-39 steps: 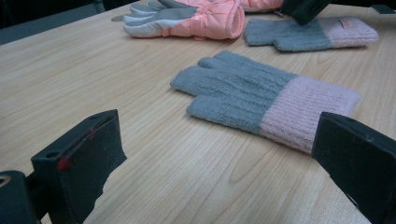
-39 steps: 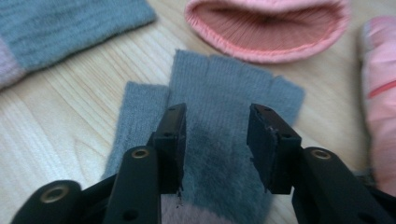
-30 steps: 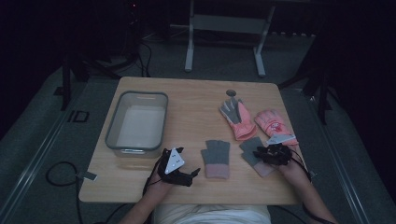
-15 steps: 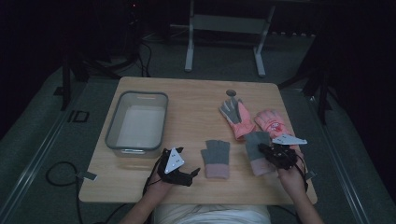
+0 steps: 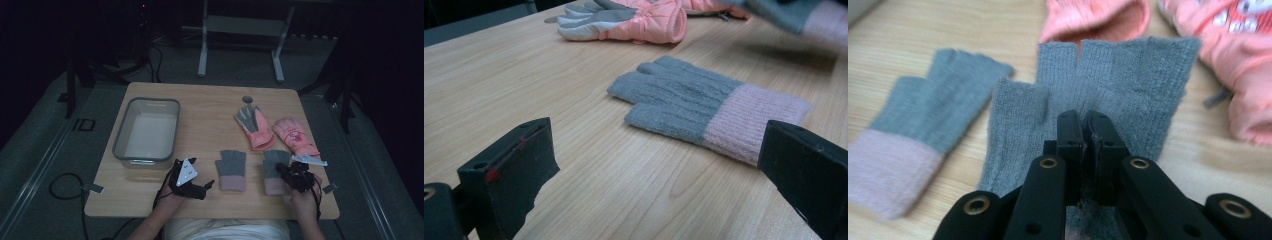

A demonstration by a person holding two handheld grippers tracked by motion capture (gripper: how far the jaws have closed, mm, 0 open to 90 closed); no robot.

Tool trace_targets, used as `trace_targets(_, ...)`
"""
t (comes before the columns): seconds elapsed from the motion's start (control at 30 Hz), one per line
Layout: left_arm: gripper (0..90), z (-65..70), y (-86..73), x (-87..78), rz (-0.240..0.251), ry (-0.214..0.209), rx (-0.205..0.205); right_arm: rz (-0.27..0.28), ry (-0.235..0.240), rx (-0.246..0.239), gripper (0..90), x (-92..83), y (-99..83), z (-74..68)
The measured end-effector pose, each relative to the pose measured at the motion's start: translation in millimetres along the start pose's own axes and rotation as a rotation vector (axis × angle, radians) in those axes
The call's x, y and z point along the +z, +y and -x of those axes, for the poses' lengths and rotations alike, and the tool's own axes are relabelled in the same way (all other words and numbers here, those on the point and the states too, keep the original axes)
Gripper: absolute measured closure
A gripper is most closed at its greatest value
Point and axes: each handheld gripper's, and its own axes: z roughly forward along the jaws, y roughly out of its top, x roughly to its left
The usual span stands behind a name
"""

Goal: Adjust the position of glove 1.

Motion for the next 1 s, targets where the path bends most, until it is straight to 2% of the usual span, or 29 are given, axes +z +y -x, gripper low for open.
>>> trace_targets(0.13, 1.7, 0.1, 0.0, 0.0, 0.000, 0.001, -0.001, -0.027, -0.015, 0.003, 85.3, 13.5, -7.0, 3.3)
trace_targets(0.47, 1.7, 0.3, 0.0, 0.1, -0.001, 0.001, 0.001, -0.071, -0.037, 0.009, 82.7, 37.6, -9.8, 12.3)
trace_targets(0.67, 1.7, 0.2, 0.1, 0.2, -0.001, 0.000, 0.002, -0.065, -0.051, -0.024, 76.1, 41.1, -11.3, 12.1)
trace_targets(0.8, 1.7, 0.3, 0.1, 0.1, -0.002, 0.001, 0.003, -0.064, -0.046, -0.018, 69.7, 39.2, -10.3, 13.4)
trace_targets(0.9, 1.7, 0.7, 0.2, 0.2, -0.003, 0.002, 0.008, -0.054, -0.040, -0.049, 68.4, 32.7, -5.5, 15.3)
trace_targets(0.93, 1.7, 0.8, 0.2, 0.2, -0.003, 0.001, 0.008, -0.049, -0.022, -0.066, 68.2, 30.3, -3.5, 16.4)
trace_targets(0.97, 1.7, 0.7, 0.2, 0.2, -0.003, 0.001, 0.008, -0.033, 0.030, -0.129, 66.6, 25.8, -0.4, 18.4)
trace_targets(1.0, 1.7, 0.7, 0.2, 0.2, -0.003, 0.001, 0.008, -0.033, 0.030, -0.129, 66.6, 25.8, -0.4, 18.4)
